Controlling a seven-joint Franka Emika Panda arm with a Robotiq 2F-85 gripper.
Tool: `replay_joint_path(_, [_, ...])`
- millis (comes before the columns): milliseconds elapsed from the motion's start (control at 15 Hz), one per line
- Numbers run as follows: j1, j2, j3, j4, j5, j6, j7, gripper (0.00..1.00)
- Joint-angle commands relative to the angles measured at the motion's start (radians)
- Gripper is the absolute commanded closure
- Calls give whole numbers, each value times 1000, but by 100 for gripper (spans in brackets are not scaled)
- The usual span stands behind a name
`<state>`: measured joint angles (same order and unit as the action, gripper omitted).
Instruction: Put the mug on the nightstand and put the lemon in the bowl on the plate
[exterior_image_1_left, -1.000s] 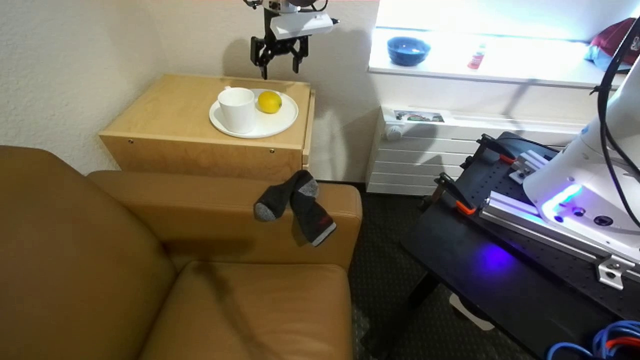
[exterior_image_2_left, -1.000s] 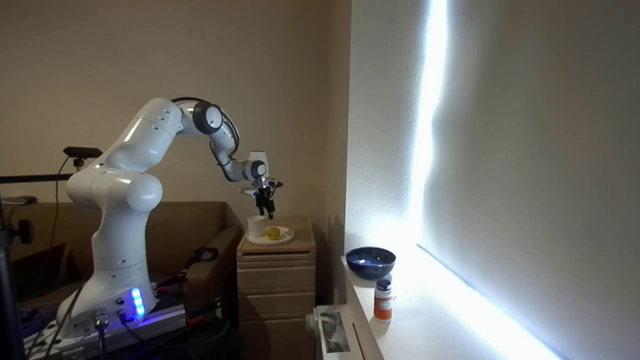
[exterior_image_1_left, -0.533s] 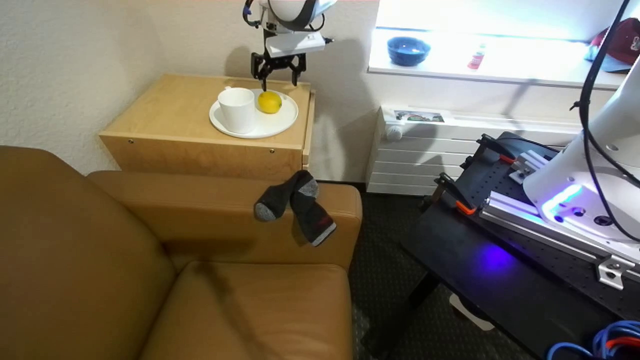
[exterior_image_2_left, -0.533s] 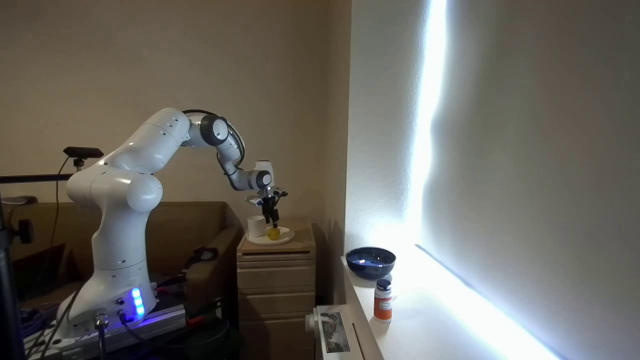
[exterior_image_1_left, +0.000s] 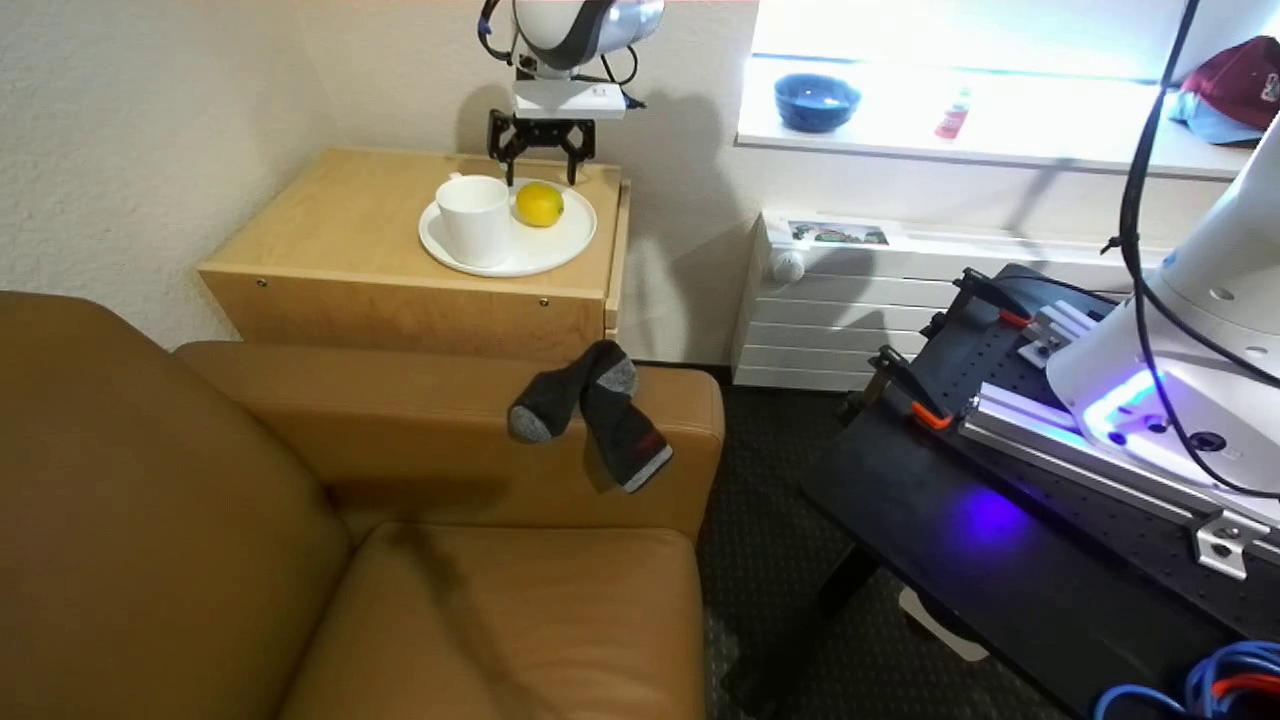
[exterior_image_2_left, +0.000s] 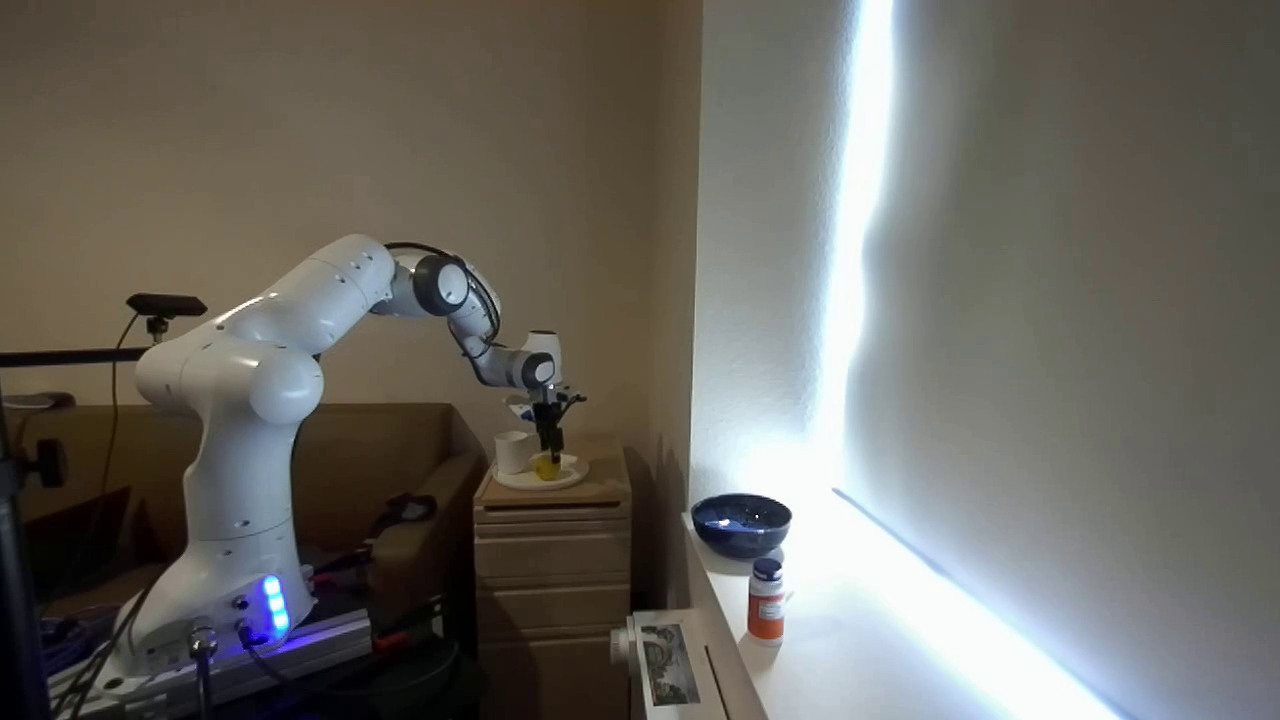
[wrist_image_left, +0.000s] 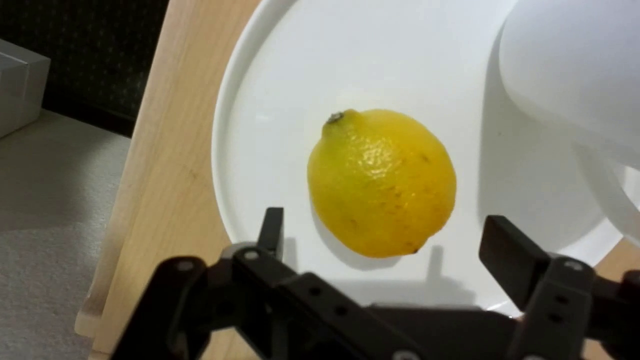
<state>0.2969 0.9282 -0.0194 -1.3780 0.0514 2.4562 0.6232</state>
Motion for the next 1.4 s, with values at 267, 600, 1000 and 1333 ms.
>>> replay_joint_path(267, [1, 37, 1, 50, 15, -37, -3, 0])
replay_joint_path(600, [-1, 51, 2, 59, 21, -74, 5, 0])
replay_joint_path(1000, [-3, 55, 9, 59, 20, -68, -9, 33])
replay_joint_path(1333, [-12, 50, 17, 43, 34, -47, -9, 53])
